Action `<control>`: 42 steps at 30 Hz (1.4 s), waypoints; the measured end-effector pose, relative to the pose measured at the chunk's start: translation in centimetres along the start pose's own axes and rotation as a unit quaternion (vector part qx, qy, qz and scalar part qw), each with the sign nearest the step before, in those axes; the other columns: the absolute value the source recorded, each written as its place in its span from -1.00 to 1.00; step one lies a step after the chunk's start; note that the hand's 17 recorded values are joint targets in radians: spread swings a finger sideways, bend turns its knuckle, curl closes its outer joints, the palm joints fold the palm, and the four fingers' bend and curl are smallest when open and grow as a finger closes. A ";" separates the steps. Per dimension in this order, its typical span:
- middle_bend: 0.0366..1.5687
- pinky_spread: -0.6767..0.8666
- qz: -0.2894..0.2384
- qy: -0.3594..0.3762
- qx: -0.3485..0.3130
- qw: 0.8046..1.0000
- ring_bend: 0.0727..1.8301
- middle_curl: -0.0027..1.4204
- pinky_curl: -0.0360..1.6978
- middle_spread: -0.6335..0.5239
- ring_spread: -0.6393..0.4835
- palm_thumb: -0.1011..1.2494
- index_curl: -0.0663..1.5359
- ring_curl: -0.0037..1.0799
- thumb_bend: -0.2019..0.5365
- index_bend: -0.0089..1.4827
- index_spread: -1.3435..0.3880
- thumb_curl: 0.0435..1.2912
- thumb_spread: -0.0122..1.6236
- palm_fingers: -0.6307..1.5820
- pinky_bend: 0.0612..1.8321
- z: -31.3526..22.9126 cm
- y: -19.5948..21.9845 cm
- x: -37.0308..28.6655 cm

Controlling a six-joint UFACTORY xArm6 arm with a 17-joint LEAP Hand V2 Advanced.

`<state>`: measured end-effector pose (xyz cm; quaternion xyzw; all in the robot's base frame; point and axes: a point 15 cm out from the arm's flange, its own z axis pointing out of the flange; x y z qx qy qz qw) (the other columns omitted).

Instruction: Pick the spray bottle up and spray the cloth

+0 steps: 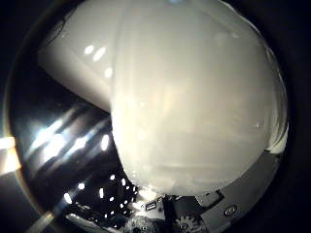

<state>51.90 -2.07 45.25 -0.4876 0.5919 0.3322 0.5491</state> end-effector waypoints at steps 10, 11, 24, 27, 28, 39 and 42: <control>0.46 -0.61 -0.015 -0.027 -0.041 0.999 0.55 0.40 0.50 -0.32 -0.31 0.52 0.47 0.42 -0.50 -0.03 -0.03 -0.39 0.46 0.26 0.12 4.3 3.3 -6.8; 0.46 -0.61 -0.018 -0.028 -0.043 0.999 0.55 0.40 0.50 -0.32 -0.31 0.52 0.47 0.42 -0.49 -0.03 -0.03 -0.39 0.47 0.26 0.11 4.6 3.5 -7.1; 0.43 -0.62 0.077 -0.063 -0.142 0.985 0.53 0.42 0.50 -0.33 -0.31 0.50 0.47 0.43 -0.49 -0.06 -0.04 -0.41 0.47 0.27 0.12 5.7 9.2 -7.9; 0.43 -0.62 0.095 -0.043 -0.173 0.979 0.53 0.42 0.50 -0.33 -0.31 0.49 0.47 0.42 -0.49 -0.06 -0.04 -0.40 0.46 0.28 0.12 4.2 10.7 -7.5; 0.43 -0.62 0.096 -0.025 -0.178 0.979 0.52 0.42 0.50 -0.33 -0.31 0.49 0.47 0.42 -0.50 -0.06 -0.04 -0.40 0.46 0.29 0.12 3.7 11.0 -7.0; 0.38 -0.60 0.134 0.042 -0.265 0.954 0.48 0.39 0.46 -0.33 -0.31 0.44 0.46 0.41 -0.50 -0.11 -0.04 -0.40 0.45 0.37 0.13 1.6 14.4 -3.4; 0.38 -0.59 0.145 0.055 -0.281 0.947 0.46 0.39 0.46 -0.32 -0.31 0.43 0.45 0.41 -0.50 -0.12 -0.04 -0.40 0.45 0.39 0.13 1.7 15.0 -2.3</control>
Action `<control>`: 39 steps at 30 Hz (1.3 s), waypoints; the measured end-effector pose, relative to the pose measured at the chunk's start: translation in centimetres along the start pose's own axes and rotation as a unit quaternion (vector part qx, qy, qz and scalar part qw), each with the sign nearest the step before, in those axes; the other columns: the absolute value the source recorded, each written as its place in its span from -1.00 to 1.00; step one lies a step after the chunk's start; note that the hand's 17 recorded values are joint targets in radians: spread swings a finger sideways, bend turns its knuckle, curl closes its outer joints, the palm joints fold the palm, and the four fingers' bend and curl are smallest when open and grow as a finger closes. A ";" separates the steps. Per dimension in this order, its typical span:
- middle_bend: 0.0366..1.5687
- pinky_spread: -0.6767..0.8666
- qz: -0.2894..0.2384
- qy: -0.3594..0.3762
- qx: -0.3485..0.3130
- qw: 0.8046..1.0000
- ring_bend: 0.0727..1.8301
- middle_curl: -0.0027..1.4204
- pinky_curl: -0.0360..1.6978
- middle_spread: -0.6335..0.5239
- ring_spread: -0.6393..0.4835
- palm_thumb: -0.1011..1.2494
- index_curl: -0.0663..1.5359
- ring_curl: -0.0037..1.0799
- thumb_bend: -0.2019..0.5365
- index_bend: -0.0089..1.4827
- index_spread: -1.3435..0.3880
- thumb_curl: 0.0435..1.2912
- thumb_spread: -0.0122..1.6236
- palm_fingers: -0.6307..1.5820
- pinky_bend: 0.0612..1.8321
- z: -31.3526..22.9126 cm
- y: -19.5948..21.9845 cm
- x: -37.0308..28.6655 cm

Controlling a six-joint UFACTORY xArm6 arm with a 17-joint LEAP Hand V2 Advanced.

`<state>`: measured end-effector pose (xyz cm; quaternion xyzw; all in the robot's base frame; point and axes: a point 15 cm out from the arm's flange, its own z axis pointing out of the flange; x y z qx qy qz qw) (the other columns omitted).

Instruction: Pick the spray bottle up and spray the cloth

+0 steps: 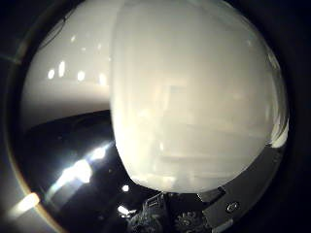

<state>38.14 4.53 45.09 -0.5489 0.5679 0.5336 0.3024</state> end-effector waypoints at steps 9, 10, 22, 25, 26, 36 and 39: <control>0.36 -0.58 0.029 0.052 -0.059 0.996 0.42 0.37 0.45 -0.31 -0.31 0.41 0.44 0.41 -0.50 -0.13 -0.04 -0.40 0.45 0.44 0.10 0.5 1.0 2.7; 0.36 -0.58 0.031 0.060 -0.065 0.996 0.42 0.37 0.45 -0.31 -0.31 0.41 0.43 0.41 -0.50 -0.13 -0.04 -0.40 0.45 0.44 0.10 0.3 1.0 2.8; 0.33 -0.58 0.036 0.116 -0.091 0.988 0.37 0.35 0.46 -0.30 -0.32 0.39 0.42 0.42 -0.50 -0.13 -0.03 -0.40 0.43 0.49 0.05 0.0 -0.3 4.5; 0.33 -0.58 0.034 0.116 -0.102 0.987 0.37 0.35 0.46 -0.30 -0.32 0.40 0.42 0.43 -0.50 -0.14 -0.03 -0.41 0.42 0.50 0.05 0.6 -0.6 4.7; 0.33 -0.58 0.034 0.115 -0.106 0.987 0.37 0.35 0.46 -0.30 -0.32 0.40 0.41 0.43 -0.50 -0.15 -0.03 -0.41 0.42 0.50 0.05 0.8 -0.8 4.8; 0.31 -0.58 0.024 0.118 -0.141 0.983 0.35 0.35 0.45 -0.30 -0.32 0.40 0.41 0.44 -0.50 -0.17 -0.03 -0.40 0.41 0.51 0.04 2.4 -3.0 5.6; 0.30 -0.58 0.022 0.119 -0.148 0.981 0.35 0.35 0.45 -0.30 -0.32 0.39 0.42 0.45 -0.50 -0.17 -0.03 -0.40 0.41 0.52 0.04 2.9 -3.3 5.6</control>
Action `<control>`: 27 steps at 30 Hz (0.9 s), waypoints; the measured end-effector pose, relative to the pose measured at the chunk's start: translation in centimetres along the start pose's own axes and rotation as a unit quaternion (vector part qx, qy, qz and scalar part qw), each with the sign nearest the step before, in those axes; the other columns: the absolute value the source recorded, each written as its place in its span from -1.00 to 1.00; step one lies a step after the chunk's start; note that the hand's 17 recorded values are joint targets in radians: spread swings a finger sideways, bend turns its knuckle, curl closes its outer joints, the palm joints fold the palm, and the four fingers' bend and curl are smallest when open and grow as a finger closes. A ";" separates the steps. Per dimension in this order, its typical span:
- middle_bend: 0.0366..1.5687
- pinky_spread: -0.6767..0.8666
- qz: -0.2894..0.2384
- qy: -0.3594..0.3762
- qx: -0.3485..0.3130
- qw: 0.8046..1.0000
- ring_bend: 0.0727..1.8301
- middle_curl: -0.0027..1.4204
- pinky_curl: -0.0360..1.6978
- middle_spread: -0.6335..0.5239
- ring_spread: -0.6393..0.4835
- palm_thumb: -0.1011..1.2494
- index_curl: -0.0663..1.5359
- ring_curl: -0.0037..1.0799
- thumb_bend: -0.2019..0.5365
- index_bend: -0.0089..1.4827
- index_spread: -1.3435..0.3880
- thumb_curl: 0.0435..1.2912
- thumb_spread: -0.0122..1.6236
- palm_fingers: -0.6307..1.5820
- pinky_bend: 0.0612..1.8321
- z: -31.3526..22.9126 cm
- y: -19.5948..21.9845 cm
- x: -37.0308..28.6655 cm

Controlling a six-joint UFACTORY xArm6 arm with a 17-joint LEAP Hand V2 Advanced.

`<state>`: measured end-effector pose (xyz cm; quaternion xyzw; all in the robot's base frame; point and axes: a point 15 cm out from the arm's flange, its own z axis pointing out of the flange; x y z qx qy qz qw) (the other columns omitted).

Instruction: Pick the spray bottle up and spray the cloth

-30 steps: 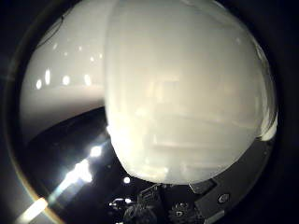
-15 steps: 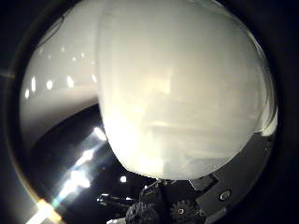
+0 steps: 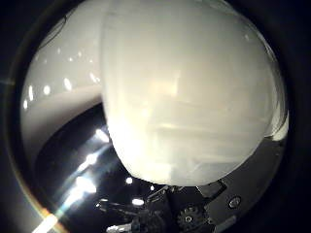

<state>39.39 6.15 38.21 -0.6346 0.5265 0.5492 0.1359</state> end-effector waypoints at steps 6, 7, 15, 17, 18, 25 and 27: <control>0.29 -0.58 0.002 -0.003 -0.025 1.000 0.34 0.35 0.45 -0.30 -0.33 0.39 0.41 0.45 -0.50 -0.17 -0.03 -0.39 0.41 0.52 0.03 1.1 -1.8 0.6; 0.29 -0.58 0.005 -0.006 -0.030 1.000 0.34 0.35 0.45 -0.30 -0.33 0.39 0.41 0.45 -0.50 -0.17 -0.03 -0.39 0.41 0.52 0.03 1.3 -2.1 0.9; 0.30 -0.59 0.026 -0.030 -0.057 0.998 0.34 0.36 0.46 -0.31 -0.33 0.35 0.42 0.46 -0.50 -0.18 -0.03 -0.41 0.43 0.51 0.02 2.3 -4.7 3.2; 0.30 -0.59 0.026 -0.030 -0.057 0.998 0.34 0.36 0.47 -0.31 -0.33 0.36 0.42 0.47 -0.50 -0.18 -0.03 -0.41 0.43 0.51 0.02 2.3 -4.6 3.2; 0.30 -0.59 0.024 -0.028 -0.056 0.998 0.34 0.36 0.47 -0.31 -0.33 0.36 0.42 0.47 -0.50 -0.18 -0.03 -0.41 0.43 0.51 0.02 2.3 -4.6 3.1; 0.30 -0.59 0.000 -0.008 -0.046 0.999 0.33 0.36 0.48 -0.31 -0.34 0.35 0.42 0.48 -0.50 -0.19 -0.03 -0.42 0.43 0.52 0.02 2.0 -2.8 0.5; 0.29 -0.59 -0.004 -0.006 -0.046 0.999 0.33 0.36 0.48 -0.31 -0.34 0.33 0.42 0.48 -0.50 -0.19 -0.03 -0.43 0.44 0.52 0.01 2.0 -2.6 0.1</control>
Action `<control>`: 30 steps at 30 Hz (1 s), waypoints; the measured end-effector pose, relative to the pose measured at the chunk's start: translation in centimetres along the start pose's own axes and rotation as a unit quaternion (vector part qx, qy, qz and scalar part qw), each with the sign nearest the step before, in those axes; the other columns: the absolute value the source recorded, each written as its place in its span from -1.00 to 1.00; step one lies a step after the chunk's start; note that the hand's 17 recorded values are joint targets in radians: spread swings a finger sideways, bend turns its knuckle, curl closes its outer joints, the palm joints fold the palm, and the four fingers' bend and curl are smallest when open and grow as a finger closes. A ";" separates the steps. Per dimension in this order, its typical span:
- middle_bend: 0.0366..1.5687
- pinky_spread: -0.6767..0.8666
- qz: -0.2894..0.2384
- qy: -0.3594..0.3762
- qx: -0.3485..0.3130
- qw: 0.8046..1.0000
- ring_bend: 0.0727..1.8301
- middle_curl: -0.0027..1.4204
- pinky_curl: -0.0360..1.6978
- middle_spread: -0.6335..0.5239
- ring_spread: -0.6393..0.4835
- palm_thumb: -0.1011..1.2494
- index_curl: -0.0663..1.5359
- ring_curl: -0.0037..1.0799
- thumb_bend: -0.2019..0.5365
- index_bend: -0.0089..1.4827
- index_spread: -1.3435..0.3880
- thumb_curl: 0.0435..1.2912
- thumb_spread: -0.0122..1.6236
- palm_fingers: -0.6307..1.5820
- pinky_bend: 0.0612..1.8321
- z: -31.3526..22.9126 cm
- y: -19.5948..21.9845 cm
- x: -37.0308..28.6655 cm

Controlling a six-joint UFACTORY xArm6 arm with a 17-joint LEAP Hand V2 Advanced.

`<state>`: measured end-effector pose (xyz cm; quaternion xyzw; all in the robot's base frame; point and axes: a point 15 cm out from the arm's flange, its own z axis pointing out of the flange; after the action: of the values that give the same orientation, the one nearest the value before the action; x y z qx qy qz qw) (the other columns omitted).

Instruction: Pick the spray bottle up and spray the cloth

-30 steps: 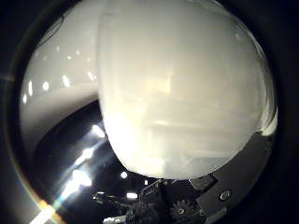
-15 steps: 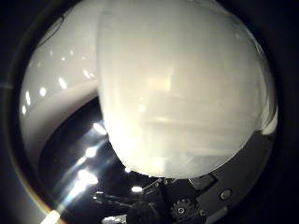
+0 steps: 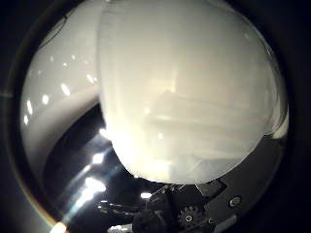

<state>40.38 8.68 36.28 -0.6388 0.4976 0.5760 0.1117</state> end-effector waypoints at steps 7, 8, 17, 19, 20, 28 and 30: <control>0.29 -0.60 0.021 -0.025 -0.019 0.999 0.33 0.37 0.48 -0.33 -0.34 0.31 0.43 0.49 -0.50 -0.20 -0.04 -0.43 0.45 0.50 0.02 0.5 -1.5 2.0; 0.29 -0.60 0.024 -0.028 -0.022 0.999 0.34 0.38 0.48 -0.33 -0.34 0.31 0.43 0.50 -0.50 -0.20 -0.04 -0.44 0.45 0.50 0.02 0.6 -1.7 2.3; 0.28 -0.61 0.014 -0.023 -0.014 1.000 0.35 0.40 0.48 -0.36 -0.34 0.32 0.44 0.50 -0.50 -0.21 -0.06 -0.45 0.45 0.48 0.04 0.4 -1.1 1.2; 0.28 -0.61 0.009 -0.018 -0.008 1.000 0.35 0.40 0.48 -0.36 -0.34 0.32 0.44 0.51 -0.50 -0.21 -0.06 -0.45 0.45 0.48 0.04 0.1 -0.6 0.7; 0.28 -0.61 0.008 -0.016 -0.006 1.000 0.35 0.40 0.48 -0.36 -0.34 0.32 0.44 0.51 -0.50 -0.21 -0.06 -0.45 0.45 0.48 0.04 0.1 -0.5 0.6; 0.28 -0.61 -0.022 0.000 0.006 1.000 0.35 0.42 0.49 -0.35 -0.34 0.31 0.45 0.51 -0.50 -0.20 -0.07 -0.47 0.47 0.46 0.04 0.5 0.3 -2.4; 0.28 -0.61 -0.031 0.004 0.006 0.999 0.36 0.42 0.49 -0.35 -0.34 0.31 0.45 0.51 -0.50 -0.21 -0.07 -0.47 0.47 0.46 0.04 0.9 0.4 -3.2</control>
<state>40.07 10.80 38.89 -0.6556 0.4817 0.5664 0.1315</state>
